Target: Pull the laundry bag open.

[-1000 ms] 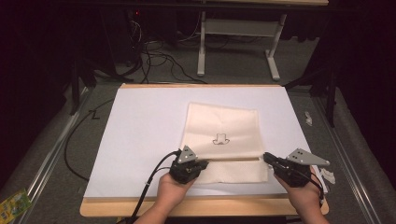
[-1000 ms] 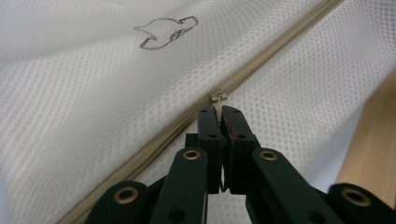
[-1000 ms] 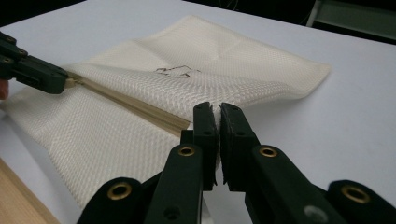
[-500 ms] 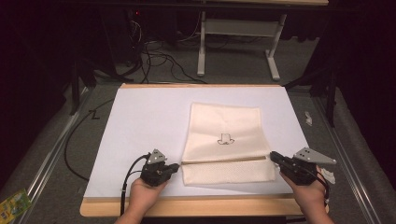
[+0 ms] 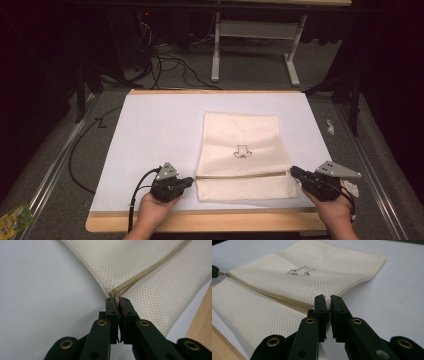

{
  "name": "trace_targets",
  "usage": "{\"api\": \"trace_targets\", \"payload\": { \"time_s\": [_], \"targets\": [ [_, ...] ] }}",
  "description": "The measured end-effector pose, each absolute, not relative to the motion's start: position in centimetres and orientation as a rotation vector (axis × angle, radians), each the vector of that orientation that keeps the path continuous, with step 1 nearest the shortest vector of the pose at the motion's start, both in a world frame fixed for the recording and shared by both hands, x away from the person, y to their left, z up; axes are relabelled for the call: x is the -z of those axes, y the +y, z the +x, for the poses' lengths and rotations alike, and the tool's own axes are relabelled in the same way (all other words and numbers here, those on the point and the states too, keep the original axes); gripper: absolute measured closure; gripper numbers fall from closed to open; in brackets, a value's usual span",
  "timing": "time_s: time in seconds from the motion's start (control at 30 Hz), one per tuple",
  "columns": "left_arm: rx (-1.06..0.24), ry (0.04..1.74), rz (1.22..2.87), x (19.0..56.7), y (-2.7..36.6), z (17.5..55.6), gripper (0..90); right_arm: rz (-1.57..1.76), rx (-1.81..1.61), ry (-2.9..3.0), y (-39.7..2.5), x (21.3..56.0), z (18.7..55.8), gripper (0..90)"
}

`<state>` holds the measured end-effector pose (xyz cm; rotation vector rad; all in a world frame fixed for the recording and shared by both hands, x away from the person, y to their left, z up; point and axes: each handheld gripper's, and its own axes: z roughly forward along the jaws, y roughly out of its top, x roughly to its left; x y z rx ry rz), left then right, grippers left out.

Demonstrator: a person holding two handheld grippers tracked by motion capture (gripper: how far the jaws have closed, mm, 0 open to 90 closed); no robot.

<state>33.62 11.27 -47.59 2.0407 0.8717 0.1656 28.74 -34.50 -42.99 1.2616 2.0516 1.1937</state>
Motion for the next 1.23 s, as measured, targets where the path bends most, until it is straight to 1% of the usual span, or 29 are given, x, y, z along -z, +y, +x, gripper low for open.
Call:
{"api": "trace_targets", "payload": {
  "time_s": [0.07,0.1,0.13,0.2,0.27,0.37,0.43,0.47,0.6,0.7,0.77,0.8,0.9,1.0,1.1,1.2,1.23],
  "targets": [
    [-0.171,0.866,2.05,47.8,11.1,33.5,86.3,1.29,-1.178,2.074,-34.7,43.4,28.9,83.8],
    [-0.174,0.865,2.046,47.9,11.1,33.5,79.6,1.308,-1.167,2.095,-34.8,43.8,29.1,82.2],
    [-0.176,0.868,2.048,47.9,11.2,33.5,79.6,1.342,-1.146,2.114,-34.9,44.1,29.3,79.4],
    [-0.16,0.873,2.04,47.9,11.4,33.4,64.8,1.371,-1.138,2.118,-35.1,44.7,29.7,70.3],
    [-0.17,0.857,2.023,47.7,11.9,33.2,55.9,1.388,-1.158,2.105,-35.1,44.7,30.0,62.4],
    [-0.227,0.856,1.982,47.2,12.7,33.0,46.2,1.331,-1.209,2.064,-35.0,44.3,30.2,46.3],
    [-0.274,0.873,1.947,46.8,13.5,32.9,40.7,1.323,-1.213,2.032,-35.1,44.2,30.4,33.4],
    [-0.299,0.883,1.926,46.7,13.9,33.0,38.3,1.32,-1.208,2.016,-35.3,44.2,30.5,29.7],
    [-0.404,0.95,1.862,46.4,16.2,33.4,32.0,1.344,-1.155,1.949,-36.7,44.3,30.7,24.0],
    [-0.476,1.024,1.834,46.5,18.4,34.0,29.8,1.38,-1.133,1.88,-38.7,44.4,30.8,21.2],
    [-0.532,1.101,1.82,46.8,19.8,34.4,29.0,1.399,-1.129,1.837,-39.9,44.5,30.8,20.2],
    [-0.553,1.167,1.816,47.1,20.6,34.6,28.2,1.415,-1.129,1.811,-40.6,44.6,30.8,18.5],
    [-0.544,1.242,1.774,47.4,21.8,34.9,24.7,1.463,-1.126,1.751,-41.8,44.6,30.7,16.8],
    [-0.569,1.231,1.771,47.2,21.5,34.9,24.2,1.466,-1.122,1.755,-41.7,44.7,30.8,16.5],
    [-0.593,1.183,1.816,47.1,20.6,34.7,22.7,1.431,-1.112,1.791,-40.8,44.7,30.9,16.5],
    [-0.631,1.145,1.852,47.0,19.9,34.3,18.0,1.403,-1.11,1.799,-40.2,44.6,31.2,16.1],
    [-0.632,1.147,1.851,47.0,19.9,34.2,14.8,1.405,-1.111,1.796,-40.0,44.5,31.3,15.6]
  ]
}}
